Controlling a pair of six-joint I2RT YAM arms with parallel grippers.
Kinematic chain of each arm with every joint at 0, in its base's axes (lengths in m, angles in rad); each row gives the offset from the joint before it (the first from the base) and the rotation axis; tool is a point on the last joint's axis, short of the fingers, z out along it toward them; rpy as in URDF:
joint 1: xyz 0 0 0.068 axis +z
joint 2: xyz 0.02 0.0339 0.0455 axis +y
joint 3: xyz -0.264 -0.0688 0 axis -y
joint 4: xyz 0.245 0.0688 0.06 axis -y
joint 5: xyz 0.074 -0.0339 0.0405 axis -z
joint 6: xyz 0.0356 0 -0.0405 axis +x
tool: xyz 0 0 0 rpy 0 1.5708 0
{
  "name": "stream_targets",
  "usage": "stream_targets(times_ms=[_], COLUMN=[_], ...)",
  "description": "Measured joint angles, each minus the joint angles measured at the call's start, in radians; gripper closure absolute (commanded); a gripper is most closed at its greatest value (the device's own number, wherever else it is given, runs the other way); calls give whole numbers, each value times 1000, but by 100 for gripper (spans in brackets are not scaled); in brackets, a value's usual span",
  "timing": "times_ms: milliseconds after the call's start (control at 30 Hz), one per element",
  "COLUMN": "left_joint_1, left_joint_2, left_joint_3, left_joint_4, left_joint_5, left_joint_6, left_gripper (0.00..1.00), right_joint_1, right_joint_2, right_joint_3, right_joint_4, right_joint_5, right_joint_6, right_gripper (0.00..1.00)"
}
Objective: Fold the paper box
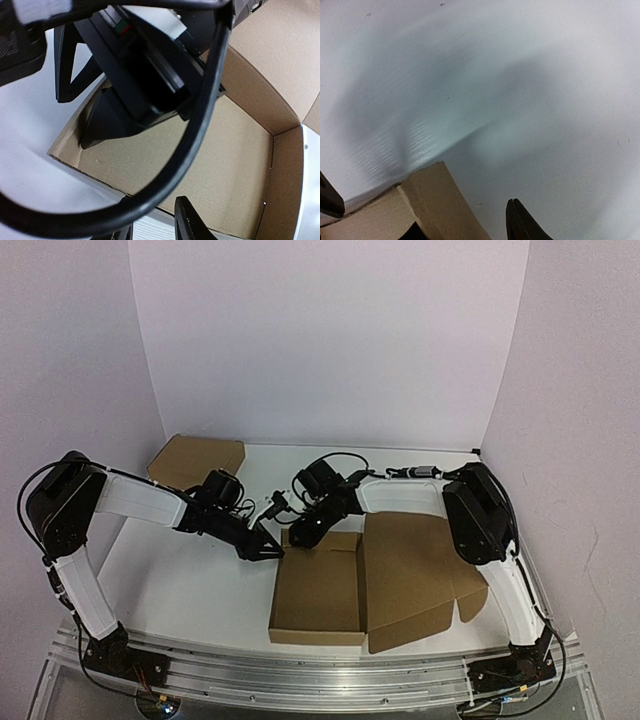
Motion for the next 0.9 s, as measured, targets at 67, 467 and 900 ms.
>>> stream_targets(times_ms=[67,467,900], left_joint_1=[2,22,16], left_joint_2=[0,0,0], left_joint_3=[0,0,47], left_joint_4=[4,14,-67], left_joint_5=[-1,-20,8], left_joint_6=[-3,-7,38], left_gripper=[70,68,41], right_joint_1=[0,-4,8], right_joint_2=[12,14,-70], right_joint_3=[20,1,-151], right_joint_4=[-5,40,150], right_joint_5=[-4,-104,58], right_joint_6=[2,-66,0], right_gripper=[50,100,100])
